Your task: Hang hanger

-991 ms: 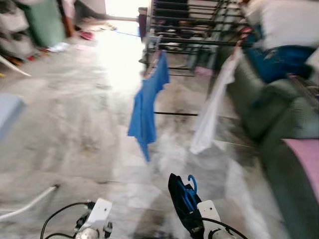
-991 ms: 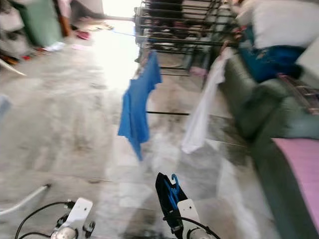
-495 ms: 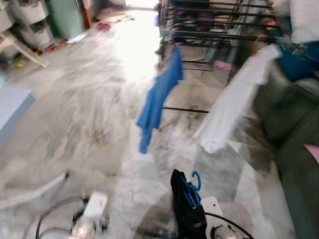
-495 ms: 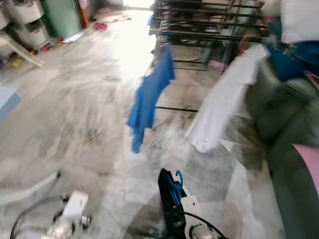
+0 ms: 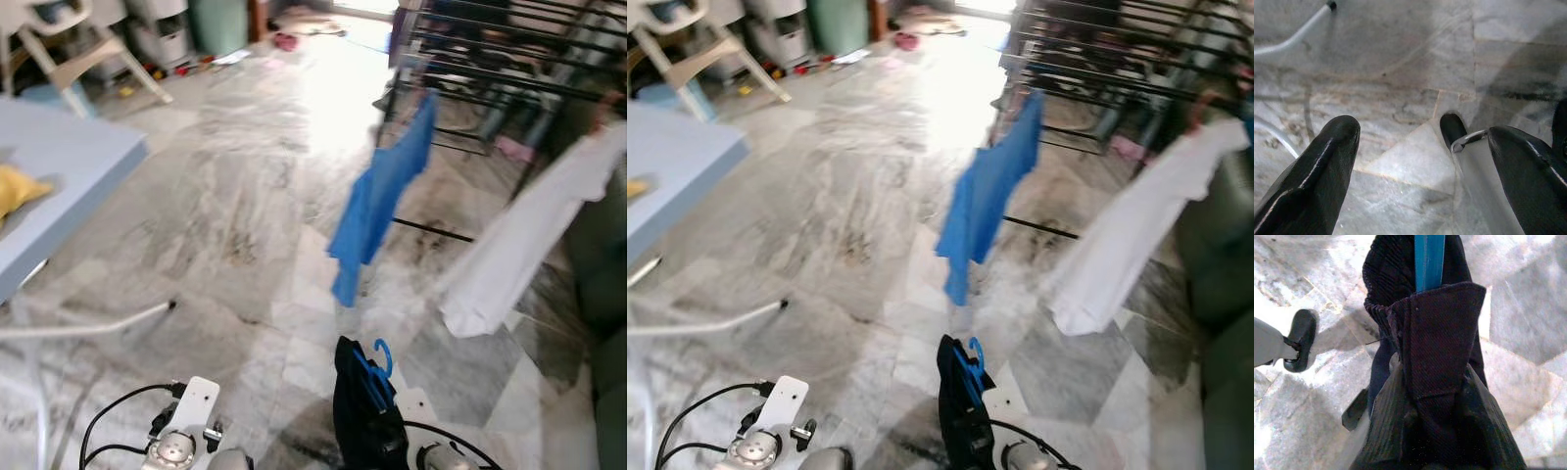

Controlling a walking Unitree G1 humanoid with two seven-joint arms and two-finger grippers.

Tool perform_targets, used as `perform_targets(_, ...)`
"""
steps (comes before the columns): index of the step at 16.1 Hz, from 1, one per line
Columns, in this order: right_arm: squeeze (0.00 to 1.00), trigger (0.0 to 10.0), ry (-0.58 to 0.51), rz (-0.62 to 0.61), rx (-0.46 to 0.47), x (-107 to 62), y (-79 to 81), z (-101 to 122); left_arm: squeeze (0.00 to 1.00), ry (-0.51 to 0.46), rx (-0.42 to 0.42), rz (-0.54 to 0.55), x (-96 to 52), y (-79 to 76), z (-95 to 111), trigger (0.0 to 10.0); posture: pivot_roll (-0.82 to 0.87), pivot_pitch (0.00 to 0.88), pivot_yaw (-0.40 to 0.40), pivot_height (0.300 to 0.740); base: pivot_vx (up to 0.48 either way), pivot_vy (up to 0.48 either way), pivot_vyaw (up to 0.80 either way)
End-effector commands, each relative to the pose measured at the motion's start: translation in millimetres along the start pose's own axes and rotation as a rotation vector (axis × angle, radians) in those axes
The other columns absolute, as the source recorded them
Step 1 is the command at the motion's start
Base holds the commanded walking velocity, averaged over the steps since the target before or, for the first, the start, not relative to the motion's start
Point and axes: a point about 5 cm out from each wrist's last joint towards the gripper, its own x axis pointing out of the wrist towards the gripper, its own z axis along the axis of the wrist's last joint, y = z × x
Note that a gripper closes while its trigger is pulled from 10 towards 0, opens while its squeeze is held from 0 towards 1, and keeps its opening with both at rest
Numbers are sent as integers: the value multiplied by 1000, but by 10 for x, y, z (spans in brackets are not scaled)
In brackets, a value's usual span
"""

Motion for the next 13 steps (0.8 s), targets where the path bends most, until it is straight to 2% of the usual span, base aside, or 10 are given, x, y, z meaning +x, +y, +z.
perform_targets(1,0,10000,11,6,14,-4,30,-38,0,1,11,-17,-3,-63,-7,10000,-50,155,-64,740,0,0,800)
perform_targets(7,0,10000,5,0,29,-4,21,-31,0,-9,13,-7,5,-25,29,10000,-42,148,-41,740,0,0,800)
perform_targets(10,0,10000,-2,-14,73,-1,29,-24,0,-8,42,-5,5,5,26,10000,-37,144,-29,740,0,0,0)
perform_targets(13,0,10000,-15,-47,165,11,32,14,0,-18,109,-12,16,50,78,10000,-36,133,21,740,0,0,0)
